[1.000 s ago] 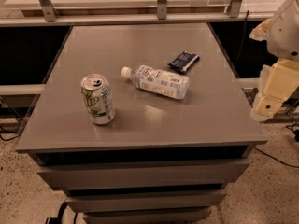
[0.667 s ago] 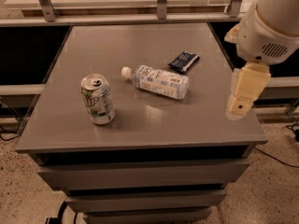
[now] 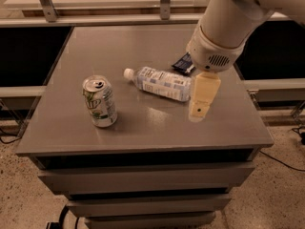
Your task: Pick blue plastic bottle
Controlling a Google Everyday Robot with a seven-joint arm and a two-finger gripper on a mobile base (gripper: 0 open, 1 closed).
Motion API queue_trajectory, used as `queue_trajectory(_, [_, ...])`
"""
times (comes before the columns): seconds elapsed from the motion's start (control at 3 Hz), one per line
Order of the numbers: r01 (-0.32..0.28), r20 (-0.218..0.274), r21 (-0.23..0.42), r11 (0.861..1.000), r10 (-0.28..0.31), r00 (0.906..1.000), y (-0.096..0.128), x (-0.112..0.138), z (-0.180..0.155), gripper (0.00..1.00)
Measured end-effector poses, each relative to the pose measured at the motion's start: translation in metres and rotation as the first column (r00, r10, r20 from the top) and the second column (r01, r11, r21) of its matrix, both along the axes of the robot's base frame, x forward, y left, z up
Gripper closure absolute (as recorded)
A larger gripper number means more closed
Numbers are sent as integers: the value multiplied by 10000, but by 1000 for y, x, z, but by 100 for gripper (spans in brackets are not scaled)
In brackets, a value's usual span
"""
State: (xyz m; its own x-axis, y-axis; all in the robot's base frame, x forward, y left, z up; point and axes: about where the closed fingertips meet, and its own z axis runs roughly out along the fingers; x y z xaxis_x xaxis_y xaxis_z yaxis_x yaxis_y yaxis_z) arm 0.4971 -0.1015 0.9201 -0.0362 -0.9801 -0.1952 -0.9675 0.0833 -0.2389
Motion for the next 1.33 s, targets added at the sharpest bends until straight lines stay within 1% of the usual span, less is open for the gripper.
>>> queue_trajectory(0.33, [-378,-265,-1,9993,378,9989,30,18,-19,0])
queue_trajectory(0.67, [-553,-584,-113,9984,545,9968,51,37,-39,0])
queue_trajectory(1.0, [-555,-975,-219,9982,531,9938,64,55,-61,0])
queue_trajectory(1.33, [-529,-1362,-252,9983,490,9895,70,68,-79,18])
